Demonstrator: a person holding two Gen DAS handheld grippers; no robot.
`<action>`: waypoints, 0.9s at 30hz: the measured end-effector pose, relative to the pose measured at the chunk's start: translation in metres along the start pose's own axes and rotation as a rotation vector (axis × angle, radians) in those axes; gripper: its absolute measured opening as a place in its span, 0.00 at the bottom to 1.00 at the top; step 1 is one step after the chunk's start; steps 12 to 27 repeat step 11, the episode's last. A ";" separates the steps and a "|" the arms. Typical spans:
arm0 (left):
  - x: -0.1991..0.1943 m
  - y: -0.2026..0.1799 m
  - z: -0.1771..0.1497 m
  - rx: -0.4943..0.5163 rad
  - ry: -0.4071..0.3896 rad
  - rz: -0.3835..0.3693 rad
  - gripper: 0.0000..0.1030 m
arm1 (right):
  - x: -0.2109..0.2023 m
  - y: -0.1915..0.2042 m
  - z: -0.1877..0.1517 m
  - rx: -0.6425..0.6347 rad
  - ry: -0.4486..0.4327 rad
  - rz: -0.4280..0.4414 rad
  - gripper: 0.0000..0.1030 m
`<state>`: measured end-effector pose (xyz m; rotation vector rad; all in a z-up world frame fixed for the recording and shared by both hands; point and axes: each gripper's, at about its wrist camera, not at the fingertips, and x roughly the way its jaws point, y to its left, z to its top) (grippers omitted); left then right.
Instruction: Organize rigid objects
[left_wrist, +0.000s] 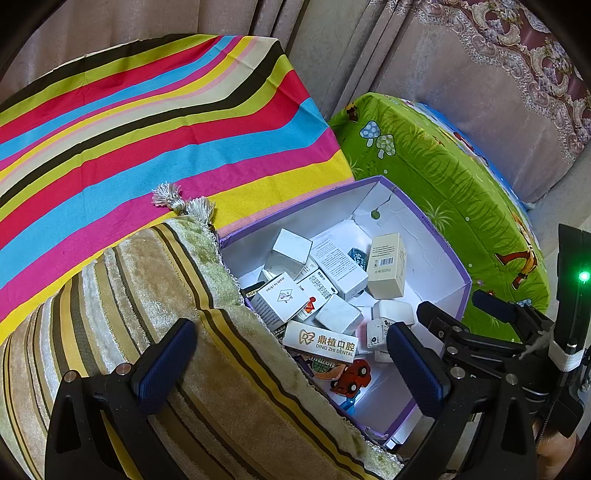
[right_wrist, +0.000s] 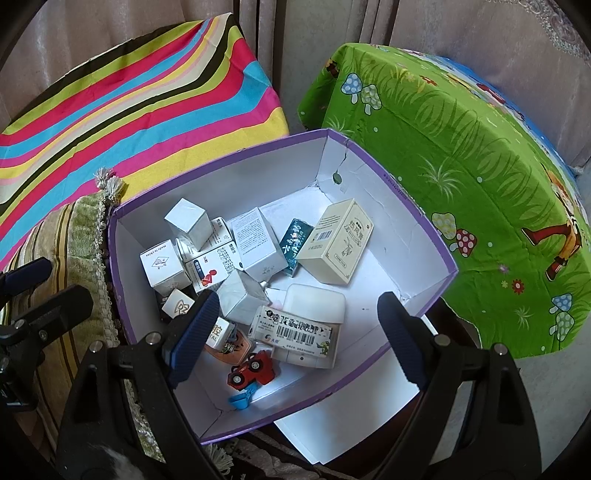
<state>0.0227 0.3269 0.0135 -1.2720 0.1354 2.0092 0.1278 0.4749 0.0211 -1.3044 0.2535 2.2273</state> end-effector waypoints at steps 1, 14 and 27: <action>0.000 0.000 0.000 0.000 0.000 0.000 1.00 | 0.000 0.000 0.000 0.000 0.000 0.000 0.87; 0.002 -0.005 -0.001 0.034 0.002 0.034 1.00 | 0.000 0.000 0.000 0.000 0.001 0.001 0.86; 0.002 -0.005 -0.001 0.034 0.002 0.034 1.00 | 0.000 0.000 0.000 0.000 0.001 0.001 0.86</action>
